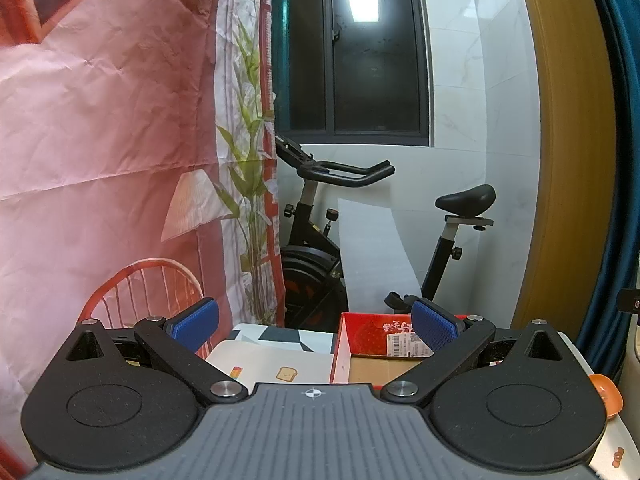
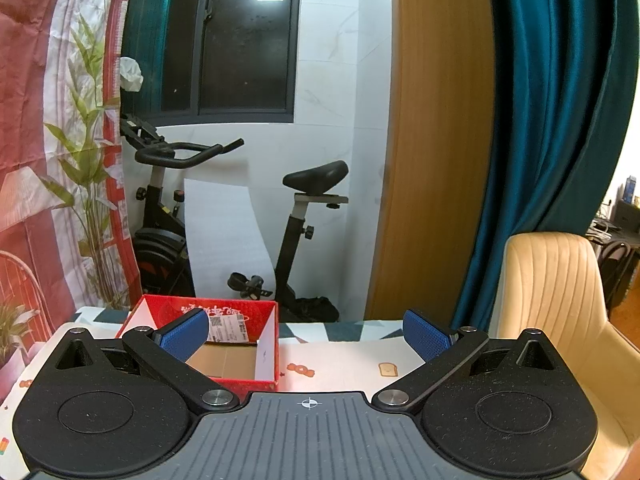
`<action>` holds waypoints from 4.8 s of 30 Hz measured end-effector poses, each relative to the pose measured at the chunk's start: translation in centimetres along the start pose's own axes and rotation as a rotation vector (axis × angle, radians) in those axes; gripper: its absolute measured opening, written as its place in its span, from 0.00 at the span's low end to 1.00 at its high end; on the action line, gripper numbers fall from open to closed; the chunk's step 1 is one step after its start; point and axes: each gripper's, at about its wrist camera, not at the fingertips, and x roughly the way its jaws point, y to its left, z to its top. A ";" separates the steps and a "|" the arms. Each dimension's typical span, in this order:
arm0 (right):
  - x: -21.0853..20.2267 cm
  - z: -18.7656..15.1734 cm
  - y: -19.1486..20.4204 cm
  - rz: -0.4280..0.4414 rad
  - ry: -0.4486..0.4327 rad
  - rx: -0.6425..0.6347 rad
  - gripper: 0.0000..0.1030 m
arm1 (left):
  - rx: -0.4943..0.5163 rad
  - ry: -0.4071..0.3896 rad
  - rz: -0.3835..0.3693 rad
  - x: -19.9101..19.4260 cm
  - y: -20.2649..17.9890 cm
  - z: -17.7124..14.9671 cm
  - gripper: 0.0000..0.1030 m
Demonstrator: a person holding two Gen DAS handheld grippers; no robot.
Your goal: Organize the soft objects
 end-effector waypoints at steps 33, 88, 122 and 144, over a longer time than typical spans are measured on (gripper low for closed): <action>-0.3 0.4 0.0 0.002 -0.010 0.019 1.00 | -0.008 0.003 -0.019 -0.1 0.2 0.0 1.00; 12.9 -23.3 7.0 0.398 0.485 -0.090 0.51 | -0.096 0.640 -0.219 15.2 4.1 -25.0 0.52; 14.4 -26.7 10.9 0.492 0.619 -0.284 0.45 | -0.102 0.698 -0.302 16.4 3.5 -27.1 0.47; 13.3 -24.8 10.4 0.576 0.509 -0.267 0.10 | -0.073 0.689 -0.318 15.8 3.0 -26.4 0.17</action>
